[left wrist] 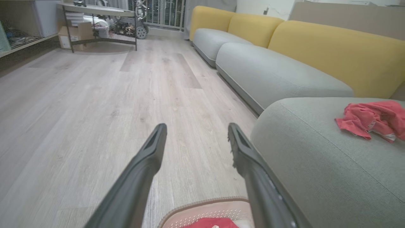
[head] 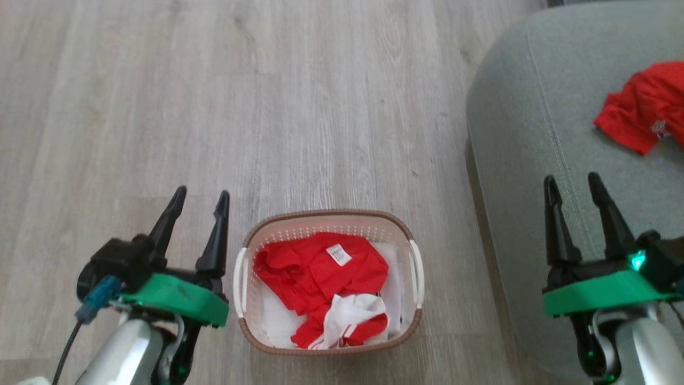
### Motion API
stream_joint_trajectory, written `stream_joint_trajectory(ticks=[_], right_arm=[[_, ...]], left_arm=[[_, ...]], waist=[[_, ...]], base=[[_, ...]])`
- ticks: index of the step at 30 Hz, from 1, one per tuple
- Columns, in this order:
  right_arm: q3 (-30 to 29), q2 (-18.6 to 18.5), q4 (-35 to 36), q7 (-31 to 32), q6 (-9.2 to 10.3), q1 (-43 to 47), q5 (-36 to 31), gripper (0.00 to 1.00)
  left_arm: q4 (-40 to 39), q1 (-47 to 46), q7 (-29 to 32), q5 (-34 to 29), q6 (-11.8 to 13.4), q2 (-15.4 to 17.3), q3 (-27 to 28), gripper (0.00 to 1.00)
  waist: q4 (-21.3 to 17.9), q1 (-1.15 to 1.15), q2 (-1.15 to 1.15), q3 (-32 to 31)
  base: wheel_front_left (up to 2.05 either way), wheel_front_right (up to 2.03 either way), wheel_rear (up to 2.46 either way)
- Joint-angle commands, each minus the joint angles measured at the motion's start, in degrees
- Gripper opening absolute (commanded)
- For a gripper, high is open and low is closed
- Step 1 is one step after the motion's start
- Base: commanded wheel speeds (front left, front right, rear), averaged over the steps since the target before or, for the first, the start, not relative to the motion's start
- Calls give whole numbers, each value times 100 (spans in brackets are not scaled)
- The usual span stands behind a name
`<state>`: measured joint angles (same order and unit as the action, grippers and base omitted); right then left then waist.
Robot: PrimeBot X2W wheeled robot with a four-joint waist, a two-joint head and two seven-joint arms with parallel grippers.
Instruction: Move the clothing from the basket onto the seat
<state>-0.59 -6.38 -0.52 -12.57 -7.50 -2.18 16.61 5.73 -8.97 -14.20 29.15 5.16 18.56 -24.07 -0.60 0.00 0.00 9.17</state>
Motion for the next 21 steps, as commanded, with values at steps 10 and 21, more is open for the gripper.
stream_joint_trajectory(ticks=[10,21], right_arm=[[258,-47,227,-84,1,-695,-85,100],[363,44,280,-172,1,-1147,-150,100]], left_arm=[[385,-837,94,-104,-367,18,-93,100],[1348,-1597,243,-127,-800,-232,-467,100]], waist=[[-542,0,0,731],[-873,0,0,1457]], base=[[0,0,0],[0,0,0]])
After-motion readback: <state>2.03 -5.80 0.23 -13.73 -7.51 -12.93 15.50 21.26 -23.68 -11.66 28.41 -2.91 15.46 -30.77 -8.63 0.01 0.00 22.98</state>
